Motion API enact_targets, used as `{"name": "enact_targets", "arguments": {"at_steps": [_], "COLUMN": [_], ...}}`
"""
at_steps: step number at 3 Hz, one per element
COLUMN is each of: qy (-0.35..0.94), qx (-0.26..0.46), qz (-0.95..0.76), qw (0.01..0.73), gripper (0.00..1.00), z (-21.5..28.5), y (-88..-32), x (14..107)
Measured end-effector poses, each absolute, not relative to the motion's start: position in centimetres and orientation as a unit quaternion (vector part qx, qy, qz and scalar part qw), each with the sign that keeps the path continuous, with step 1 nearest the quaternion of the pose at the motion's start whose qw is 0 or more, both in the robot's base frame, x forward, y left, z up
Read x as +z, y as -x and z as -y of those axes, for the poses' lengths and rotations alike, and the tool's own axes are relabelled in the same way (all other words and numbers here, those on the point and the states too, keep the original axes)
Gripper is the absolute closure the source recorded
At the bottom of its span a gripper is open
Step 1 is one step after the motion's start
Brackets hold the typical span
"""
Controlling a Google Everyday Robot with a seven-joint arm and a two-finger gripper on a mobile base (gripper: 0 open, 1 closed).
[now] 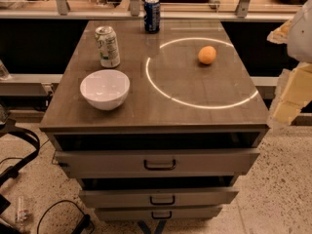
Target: Place orange into white bowl
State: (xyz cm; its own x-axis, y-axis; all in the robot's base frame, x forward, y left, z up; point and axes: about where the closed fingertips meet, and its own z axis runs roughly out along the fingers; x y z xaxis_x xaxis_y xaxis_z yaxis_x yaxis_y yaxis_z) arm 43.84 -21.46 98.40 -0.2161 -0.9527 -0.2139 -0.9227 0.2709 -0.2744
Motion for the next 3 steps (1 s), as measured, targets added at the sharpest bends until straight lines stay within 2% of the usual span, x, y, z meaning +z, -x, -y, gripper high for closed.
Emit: {"name": "enact_targets", "arguments": {"at_steps": [1,3], "qy": [0.602,0.54], "qx": [-0.044,-0.007], "qz": [-0.779,-0.784], "qw": [0.171,0.306], "gripper": [0.0,0.0], "z": [21.5,22.7], "y": [-43.8,-52.1], "x": [98.4,96.9]}}
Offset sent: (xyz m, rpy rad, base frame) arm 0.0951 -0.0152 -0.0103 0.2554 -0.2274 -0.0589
